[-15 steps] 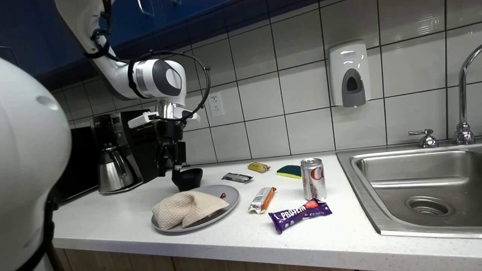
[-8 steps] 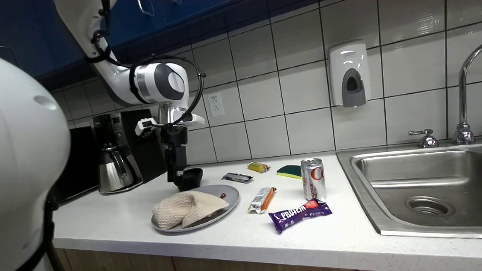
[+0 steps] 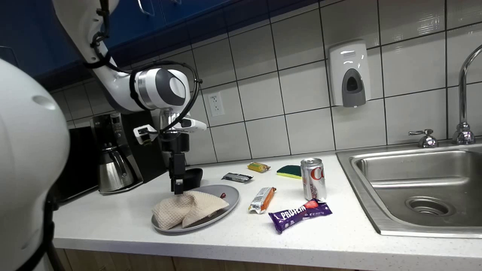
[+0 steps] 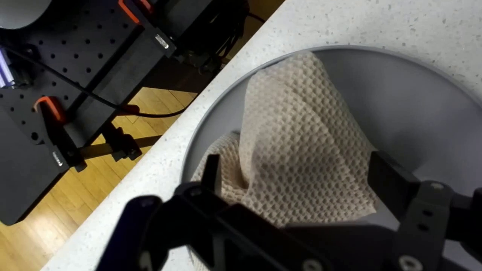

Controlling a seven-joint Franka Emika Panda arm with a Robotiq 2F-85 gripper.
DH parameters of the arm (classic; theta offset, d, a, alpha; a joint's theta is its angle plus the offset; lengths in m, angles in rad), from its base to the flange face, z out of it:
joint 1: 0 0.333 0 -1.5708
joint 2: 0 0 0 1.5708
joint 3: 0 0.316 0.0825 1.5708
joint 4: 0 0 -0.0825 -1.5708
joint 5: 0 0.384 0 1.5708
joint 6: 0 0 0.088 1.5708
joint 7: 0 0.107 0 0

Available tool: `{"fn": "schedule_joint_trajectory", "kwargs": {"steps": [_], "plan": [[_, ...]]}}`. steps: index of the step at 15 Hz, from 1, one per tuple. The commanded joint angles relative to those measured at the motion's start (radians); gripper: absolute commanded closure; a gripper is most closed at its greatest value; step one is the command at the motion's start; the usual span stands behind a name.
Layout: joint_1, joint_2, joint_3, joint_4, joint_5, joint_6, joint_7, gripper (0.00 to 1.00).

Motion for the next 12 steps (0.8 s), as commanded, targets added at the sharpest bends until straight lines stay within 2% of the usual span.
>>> {"fn": "schedule_joint_trajectory", "kwargs": {"steps": [1,7,12], "plan": [[-0.021,-0.032,-0.004,-0.048,-0.040,0.054,0.039,0.00],[-0.030,-0.013,-0.012,-0.083,-0.104,0.145,0.057,0.00],[-0.029,0.002,-0.014,-0.101,-0.122,0.176,0.063,0.00]]}}
